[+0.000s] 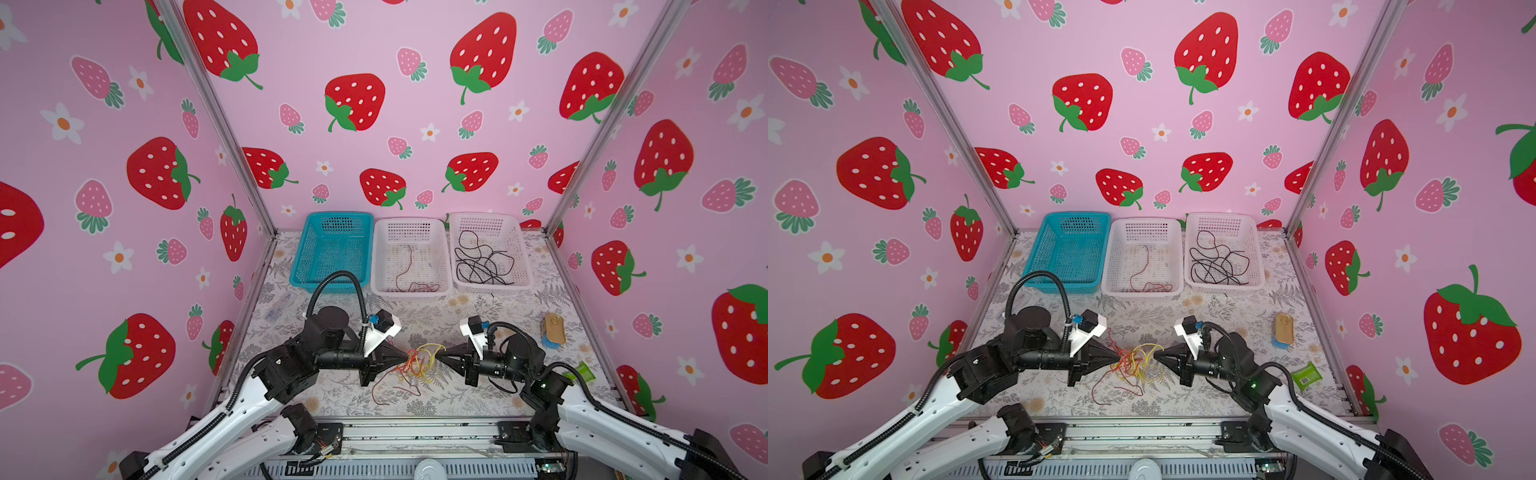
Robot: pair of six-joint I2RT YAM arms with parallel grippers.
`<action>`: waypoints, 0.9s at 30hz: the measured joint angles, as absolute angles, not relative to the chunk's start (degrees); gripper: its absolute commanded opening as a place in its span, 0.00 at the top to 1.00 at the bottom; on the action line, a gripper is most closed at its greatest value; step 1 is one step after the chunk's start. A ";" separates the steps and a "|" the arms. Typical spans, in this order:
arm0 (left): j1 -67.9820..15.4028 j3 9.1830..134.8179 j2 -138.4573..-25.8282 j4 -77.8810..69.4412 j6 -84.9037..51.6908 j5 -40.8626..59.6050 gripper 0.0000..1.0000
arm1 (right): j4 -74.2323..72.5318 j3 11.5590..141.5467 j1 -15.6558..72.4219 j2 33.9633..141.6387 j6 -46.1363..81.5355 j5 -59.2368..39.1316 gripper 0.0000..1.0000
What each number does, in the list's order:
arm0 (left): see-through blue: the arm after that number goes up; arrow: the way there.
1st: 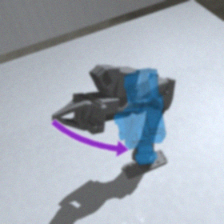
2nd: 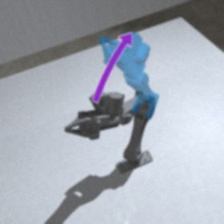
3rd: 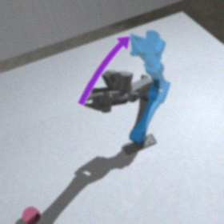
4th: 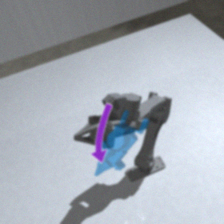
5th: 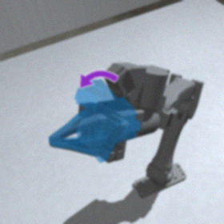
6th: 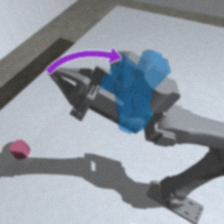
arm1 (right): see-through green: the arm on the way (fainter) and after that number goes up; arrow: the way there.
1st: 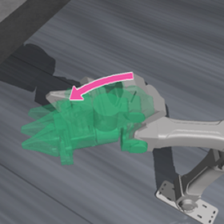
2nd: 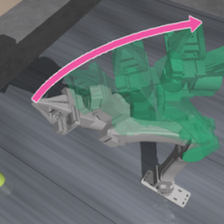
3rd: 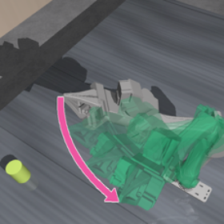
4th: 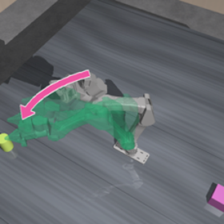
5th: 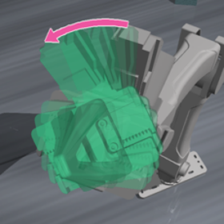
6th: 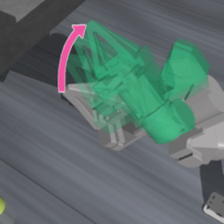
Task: Untangle the cables
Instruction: 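Pull the grippers apart, left holding red wire, right holding yellow wire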
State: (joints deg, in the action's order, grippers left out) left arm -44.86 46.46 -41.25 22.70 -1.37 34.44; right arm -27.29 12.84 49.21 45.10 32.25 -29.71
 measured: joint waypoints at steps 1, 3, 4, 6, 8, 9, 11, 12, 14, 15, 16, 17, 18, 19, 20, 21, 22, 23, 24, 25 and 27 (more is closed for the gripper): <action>-44.84 46.59 -40.10 22.22 -2.02 33.67 1.00 | -27.55 12.19 48.75 46.33 32.99 -28.75 1.00; -44.84 47.03 -38.22 21.37 -3.51 32.49 1.00 | -28.12 11.03 47.92 49.10 34.35 -27.00 1.00; -44.84 47.29 -37.32 20.93 -4.16 31.79 1.00 | -28.38 10.31 47.20 50.50 35.16 -26.17 1.00; -44.82 48.03 -35.90 20.58 -5.37 30.50 1.00 | -29.47 9.52 46.00 52.84 36.62 -24.97 1.00; -44.80 49.30 -34.96 20.43 -6.31 29.45 1.00 | -30.33 8.99 44.45 54.68 37.98 -23.64 1.00; -44.77 50.33 -34.65 20.47 -6.79 28.91 1.00 | -30.81 8.67 43.48 55.44 38.72 -23.05 1.00; -44.73 52.25 -34.52 20.67 -7.40 28.03 1.00 | -32.32 7.97 41.76 56.64 39.83 -22.55 1.00; -44.73 53.10 -34.54 20.86 -7.66 27.49 1.00 | -33.50 7.51 40.75 57.34 40.45 -22.55 1.00; -44.71 53.95 -34.54 21.21 -7.84 26.48 1.00 | -35.44 6.92 39.44 58.72 41.10 -22.65 1.00; -44.71 54.15 -34.54 21.45 -7.81 25.82 1.00 | -36.51 6.68 38.74 59.75 41.47 -22.74 1.00; -44.66 54.24 -34.63 21.91 -7.84 25.17 1.00 | -37.32 6.55 38.22 60.73 41.78 -22.79 1.00; -44.66 54.28 -34.74 22.41 -7.81 24.51 1.00 | -37.85 6.48 37.87 61.56 42.00 -22.79 1.00; -44.66 54.30 -34.89 23.09 -7.79 23.83 1.00 | -38.37 6.37 37.45 62.48 42.15 -22.79 1.00; -44.66 54.33 -35.09 23.86 -7.79 22.98 1.00 | -38.63 6.31 36.97 63.35 42.28 -22.81 1.00; -44.66 54.33 -35.22 24.47 -7.79 22.24 1.00 | -38.76 6.26 36.56 64.03 42.37 -22.76 1.00; -44.66 54.33 -35.33 24.86 -7.77 21.26 1.00 | -38.83 6.22 36.10 64.71 42.41 -22.70 1.00; -44.66 54.33 -35.38 25.21 -7.77 20.03 1.00 | -38.98 6.15 35.66 65.39 42.41 -22.70 1.00; -44.66 54.33 -35.35 25.58 -7.77 19.20 1.00 | -39.09 6.13 35.35 65.89 42.41 -22.68 1.00; -44.69 54.33 -35.29 26.04 -7.81 17.82 1.00 | -39.11 6.13 35.07 66.30 42.41 -22.55 1.00; -44.69 54.33 -35.20 26.33 -7.90 16.40 1.00 | -39.03 6.15 34.98 66.50 42.41 -22.28 1.00; -44.69 54.33 -34.85 27.11 -8.29 13.93 1.00 | -38.48 6.24 34.85 66.57 42.35 -21.98 1.00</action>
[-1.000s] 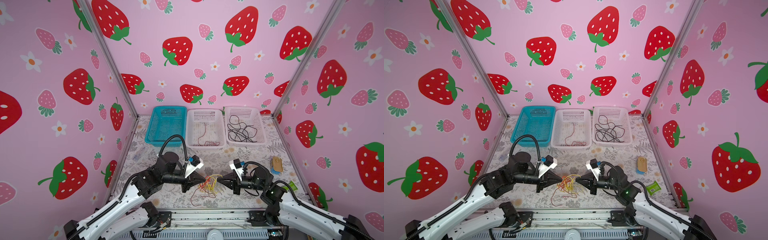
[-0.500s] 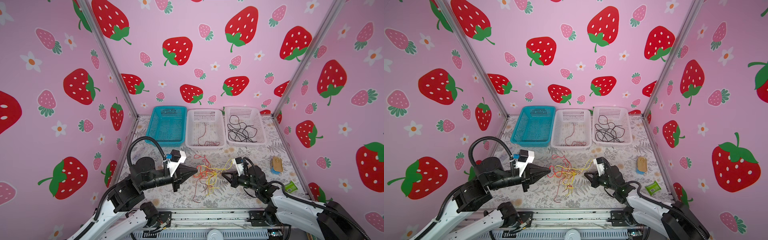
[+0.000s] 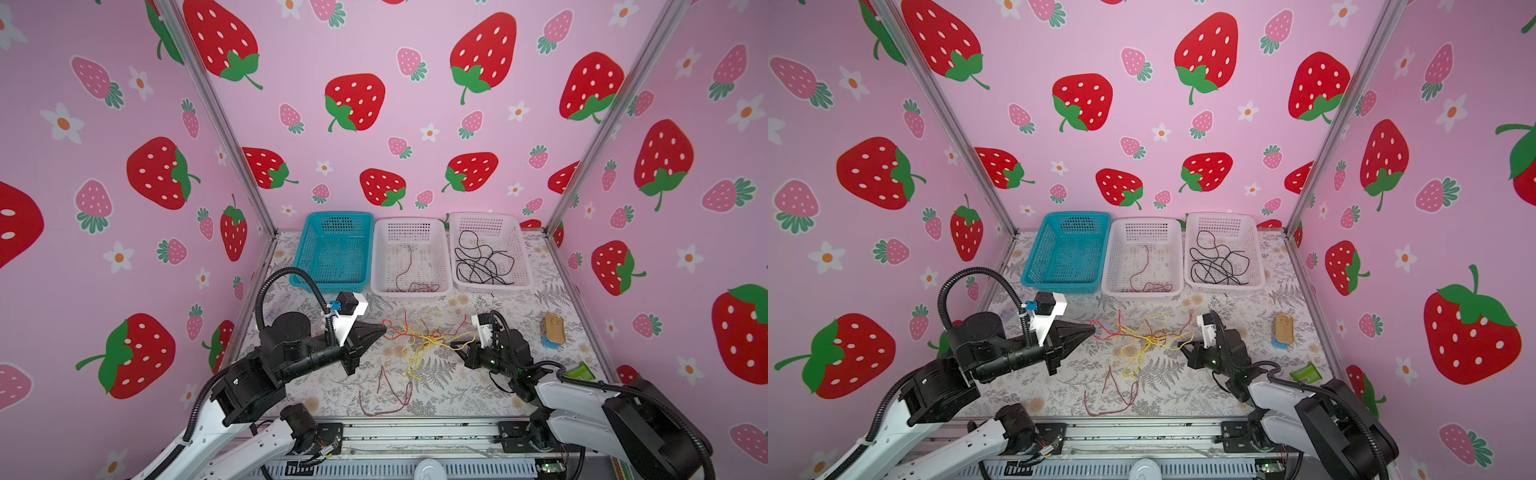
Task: Untangle the cables
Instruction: 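Pull the grippers apart, left holding red wire, right holding yellow wire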
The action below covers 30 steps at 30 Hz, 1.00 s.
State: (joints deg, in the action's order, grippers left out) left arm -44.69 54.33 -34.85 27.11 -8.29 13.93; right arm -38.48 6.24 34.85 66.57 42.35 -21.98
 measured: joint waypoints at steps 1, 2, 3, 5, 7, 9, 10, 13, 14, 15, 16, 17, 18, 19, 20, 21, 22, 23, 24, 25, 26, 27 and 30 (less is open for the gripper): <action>-44.69 54.30 -34.57 27.42 -8.71 12.88 1.00 | -38.04 6.44 34.79 66.54 42.22 -21.98 1.00; -44.71 54.30 -34.41 27.57 -8.88 12.32 1.00 | -37.58 6.76 34.74 66.46 42.04 -22.04 1.00; -44.71 54.30 -34.26 27.75 -9.19 11.77 1.00 | -36.73 7.27 34.72 66.13 41.74 -22.17 0.98; -44.73 54.30 -34.28 27.77 -9.76 11.22 1.00 | -34.59 8.16 34.57 64.79 40.97 -22.26 0.91; -44.73 54.30 -34.26 27.44 -10.57 11.07 1.00 | -31.55 8.80 34.13 62.17 39.81 -22.26 0.82; -44.73 53.98 -34.24 26.17 -11.51 11.09 1.00 | -27.70 9.04 33.71 58.28 38.52 -22.11 0.67; -44.73 53.67 -34.26 25.43 -11.88 11.09 1.00 | -26.02 9.06 33.56 56.34 37.80 -22.02 0.61; -44.73 52.93 -34.65 23.31 -13.39 11.60 1.00 | -20.69 9.26 33.17 49.04 35.81 -22.35 0.49; -44.73 52.93 -35.24 22.57 -13.91 11.86 1.00 | -19.18 9.39 33.08 46.74 35.18 -22.57 0.45; -44.73 52.93 -36.01 21.78 -14.39 12.45 1.00 | -17.85 9.58 33.08 45.08 34.59 -22.70 0.43; -44.73 52.93 -36.77 21.23 -14.76 12.78 1.00 | -16.51 9.87 33.08 43.88 34.24 -22.79 0.43; -44.73 52.93 -37.67 20.73 -15.07 13.37 1.00 | -15.22 10.24 33.10 42.92 33.98 -22.96 0.42; -44.73 52.93 -38.57 20.32 -15.35 13.96 1.00 | -14.17 10.61 33.08 42.24 33.58 -23.07 0.42; -44.73 52.93 -39.29 19.94 -15.59 14.35 1.00 | -13.02 10.98 33.08 41.67 33.26 -23.11 0.41; -44.73 52.90 -40.18 19.62 -15.92 14.85 1.00 | -12.19 11.27 33.08 41.08 33.12 -23.22 0.41; -44.73 52.88 -41.06 19.31 -16.23 15.33 1.00 | -11.84 11.35 33.10 40.45 33.08 -23.46 0.40; -44.73 52.80 -41.54 19.11 -16.40 15.68 1.00 | -11.53 11.42 33.15 39.92 33.08 -23.88 0.40; -44.73 52.66 -42.00 18.87 -16.64 16.10 1.00 | -11.51 11.46 33.36 39.38 33.08 -24.56 0.40; -44.73 52.53 -42.33 18.59 -16.86 16.49 1.00 | -11.60 11.57 33.80 38.98 33.12 -25.26 0.40; -44.73 52.40 -42.59 18.17 -17.04 16.78 1.00 | -11.88 11.77 34.35 38.74 33.12 -25.85 0.39; -44.73 52.27 -42.87 17.78 -17.28 17.15 1.00 | -12.34 12.05 35.31 38.63 33.15 -26.46 0.39; -44.73 52.16 -43.16 17.45 -17.63 17.41 1.00 | -13.04 12.53 36.82 38.65 33.15 -26.92 0.39; -44.73 51.94 -43.97 16.47 -18.31 18.13 1.00 | -14.52 14.70 41.50 39.66 32.62 -27.03 0.39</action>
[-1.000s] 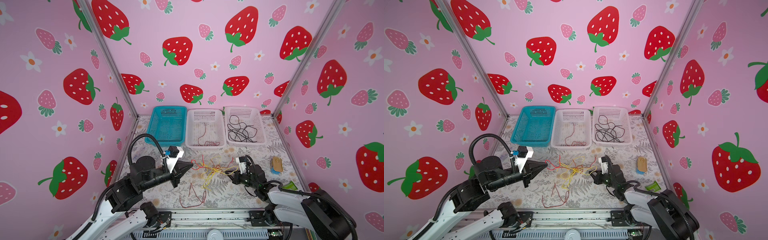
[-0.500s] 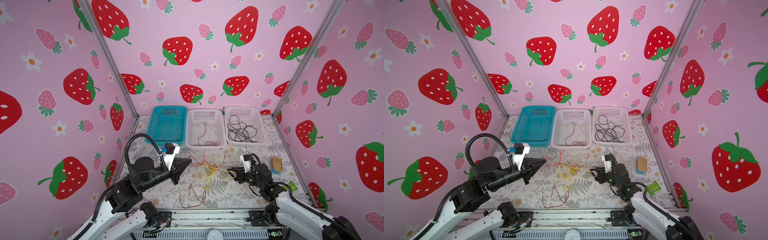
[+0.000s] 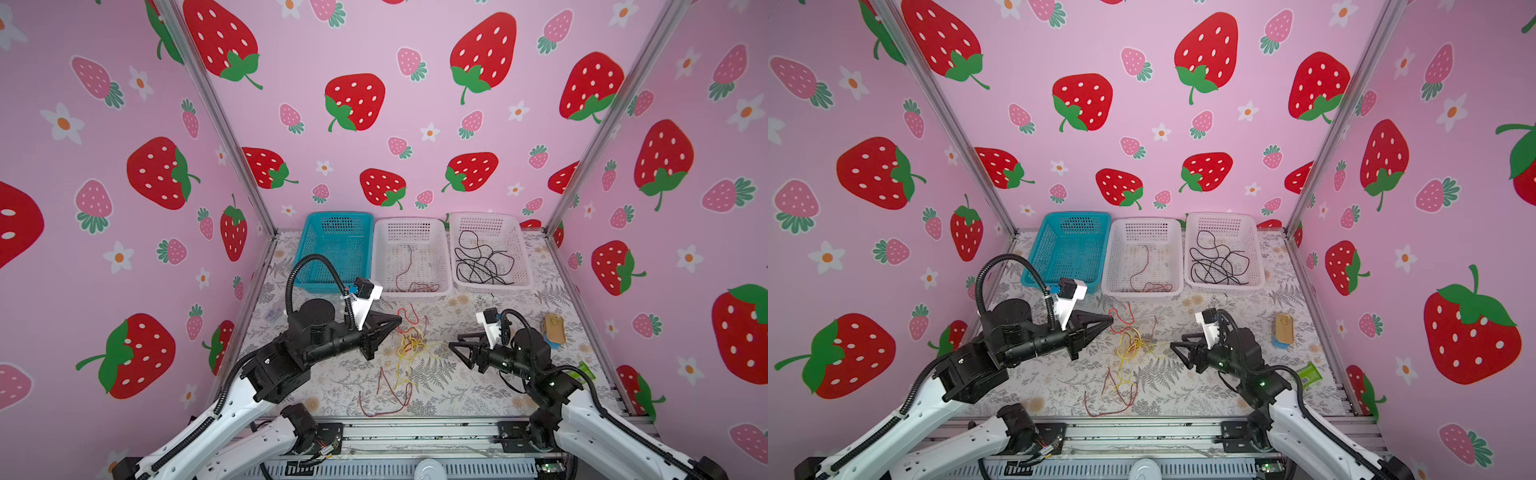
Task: Untangle the cables
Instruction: 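Pull the grippers apart, left holding red wire, right holding yellow wire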
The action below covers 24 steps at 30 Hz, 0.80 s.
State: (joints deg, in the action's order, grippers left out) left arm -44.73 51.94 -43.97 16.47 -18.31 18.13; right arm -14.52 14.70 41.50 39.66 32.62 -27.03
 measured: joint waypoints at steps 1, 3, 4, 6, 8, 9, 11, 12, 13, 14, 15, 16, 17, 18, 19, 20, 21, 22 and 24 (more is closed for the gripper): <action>-44.73 51.88 -44.25 16.25 -18.48 18.33 1.00 | -15.11 15.53 43.05 40.32 32.14 -26.63 0.39; -44.73 51.51 -44.86 15.68 -18.92 18.74 1.00 | -15.99 17.50 46.46 42.04 30.92 -24.93 0.39; -44.73 51.24 -45.10 15.44 -19.18 18.92 1.00 | -16.32 18.28 47.90 42.83 30.26 -23.86 0.39; -44.73 50.78 -45.74 15.20 -19.62 19.18 1.00 | -16.91 20.25 50.96 44.88 28.80 -21.52 0.39; -44.73 50.46 -46.19 15.05 -19.90 19.46 1.00 | -17.58 21.80 53.47 46.76 27.55 -19.94 0.39; -44.73 50.33 -46.39 15.00 -20.01 19.57 1.00 | -17.80 22.65 54.68 47.72 26.89 -18.98 0.39; -44.73 50.26 -46.72 14.87 -20.12 19.68 1.00 | -18.24 24.21 57.12 49.60 25.54 -17.34 0.39; -44.73 50.26 -46.85 14.81 -20.21 19.73 1.00 | -18.61 24.82 58.35 50.46 24.88 -16.69 0.39; -44.73 50.26 -46.89 14.79 -20.25 19.73 1.00 | -18.98 25.17 59.20 51.05 24.34 -16.25 0.39; -44.73 50.26 -46.94 14.79 -20.29 19.73 1.00 | -19.57 25.36 60.03 51.70 23.88 -15.70 0.40; -44.73 50.26 -46.98 14.79 -20.40 19.75 1.00 | -20.05 25.47 60.69 52.47 23.59 -15.07 0.40; -44.73 50.26 -46.98 14.76 -20.43 19.77 1.00 | -20.43 25.50 61.08 53.21 23.31 -14.59 0.40; -44.73 50.26 -46.98 14.76 -20.45 19.79 1.00 | -20.58 25.50 61.39 54.00 23.07 -13.91 0.41; -44.73 50.26 -46.98 14.76 -20.49 19.97 1.00 | -20.64 25.52 61.52 54.76 22.83 -13.21 0.42; -44.73 50.26 -46.98 14.76 -20.56 19.99 1.00 | -20.64 25.54 61.52 55.37 22.63 -12.60 0.44; -44.73 50.26 -46.98 14.76 -20.64 20.03 1.00 | -20.62 25.61 61.52 56.14 22.46 -11.79 0.46; -44.73 50.26 -46.98 14.76 -20.67 20.05 1.00 | -20.60 25.74 61.52 56.77 22.28 -10.92 0.47; -44.73 50.26 -46.96 14.76 -20.69 20.05 1.00 | -20.64 25.82 61.52 57.23 22.04 -10.31 0.52; -44.73 50.26 -46.94 14.76 -20.67 20.01 1.00 | -20.80 25.93 61.52 57.98 21.71 -9.23 0.60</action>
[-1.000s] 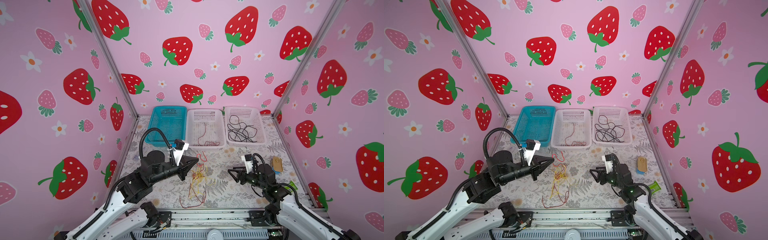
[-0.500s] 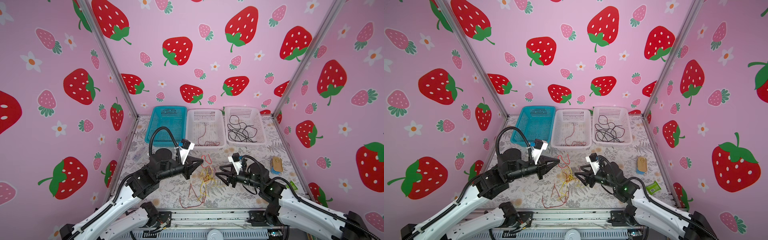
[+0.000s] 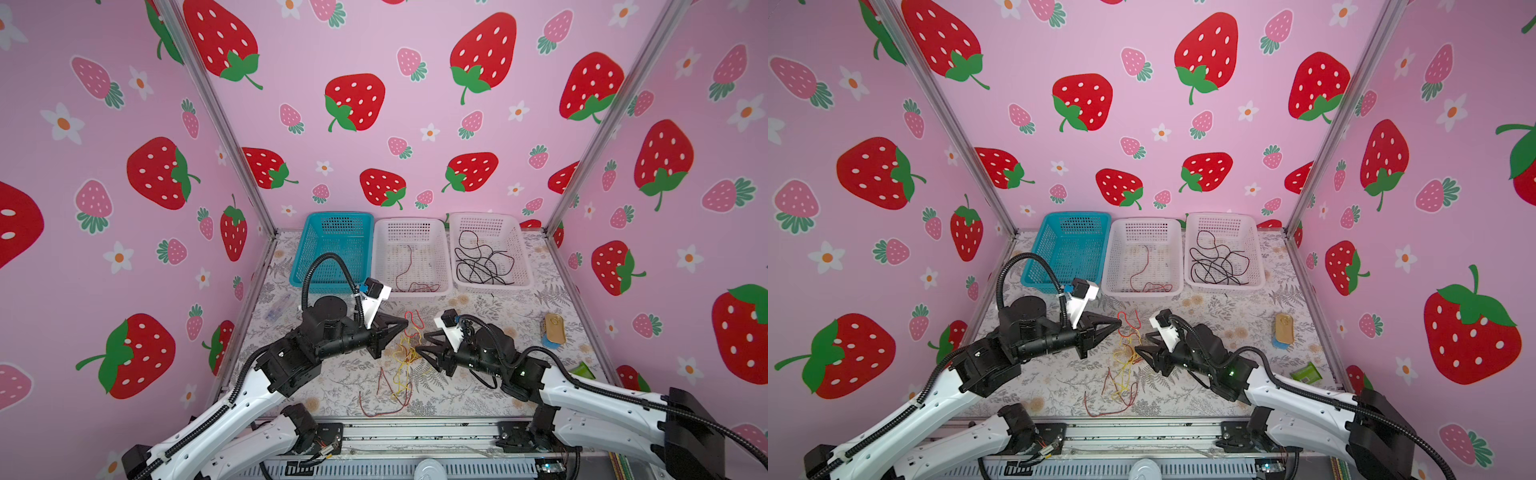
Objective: Untangle the cables
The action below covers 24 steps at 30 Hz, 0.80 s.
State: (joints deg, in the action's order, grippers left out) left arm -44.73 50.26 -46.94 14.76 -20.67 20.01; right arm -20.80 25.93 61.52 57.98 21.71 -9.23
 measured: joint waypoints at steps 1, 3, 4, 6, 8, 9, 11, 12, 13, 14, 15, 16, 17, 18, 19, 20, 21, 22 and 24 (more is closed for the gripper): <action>-44.73 50.26 -46.89 14.79 -20.64 19.97 1.00 | -20.88 25.98 61.52 58.26 21.43 -8.95 0.61; -44.73 50.26 -46.57 14.83 -20.58 19.90 1.00 | -21.32 26.00 61.52 59.02 21.10 -8.97 0.64; -44.73 50.26 -46.35 14.85 -20.53 19.88 1.00 | -21.52 26.00 61.52 59.44 21.04 -9.06 0.64; -44.73 50.26 -45.74 14.87 -20.27 19.46 1.00 | -21.87 25.98 61.52 60.29 21.06 -9.41 0.66; -44.73 50.26 -45.21 14.94 -20.01 19.20 1.00 | -22.65 25.67 61.52 60.77 21.32 -9.76 0.76; -44.73 50.26 -45.01 14.98 -19.86 19.03 1.00 | -23.14 25.30 61.52 60.82 21.43 -9.82 0.83; -44.73 50.26 -44.75 15.16 -19.64 18.55 1.00 | -23.73 24.58 61.52 60.82 21.58 -9.91 0.94; -44.71 50.26 -44.62 15.40 -19.44 18.17 1.00 | -23.97 24.21 61.52 60.82 21.61 -9.89 0.97; -44.66 50.26 -44.51 15.70 -19.29 17.69 1.00 | -24.16 23.86 61.52 60.80 21.56 -9.89 1.00; -44.66 50.28 -44.25 16.43 -19.07 16.67 1.00 | -24.29 23.49 61.52 60.73 21.74 -9.85 1.00; -44.60 50.28 -43.79 17.28 -18.81 15.46 1.00 | -24.40 23.00 61.52 60.51 21.58 -9.82 1.00; -44.49 50.30 -43.13 18.22 -18.52 14.22 1.00 | -24.47 22.35 61.52 60.01 21.65 -9.69 1.00; -44.31 50.30 -42.37 18.81 -18.26 12.71 1.00 | -24.51 21.67 61.52 59.42 21.74 -9.50 1.00; -44.01 50.43 -41.28 19.88 -18.17 11.05 1.00 | -24.62 20.91 61.52 58.70 21.87 -9.19 1.00; -43.59 50.65 -40.01 21.04 -18.04 9.34 1.00 | -24.80 20.16 61.52 58.04 22.13 -8.78 1.00; -43.22 50.96 -38.83 21.78 -17.98 7.86 1.00 | -24.88 19.62 61.52 57.63 22.46 -8.27 1.00; -42.83 51.55 -37.52 22.57 -17.91 6.24 1.00 | -24.88 18.94 61.52 57.28 22.83 -7.42 1.00; -42.48 52.49 -36.25 23.31 -17.85 4.69 1.00 | -24.91 18.11 61.49 57.12 23.46 -6.39 1.00; -42.13 54.74 -34.30 24.34 -17.72 2.39 1.00 | -24.91 16.29 60.97 56.97 25.19 -4.25 1.00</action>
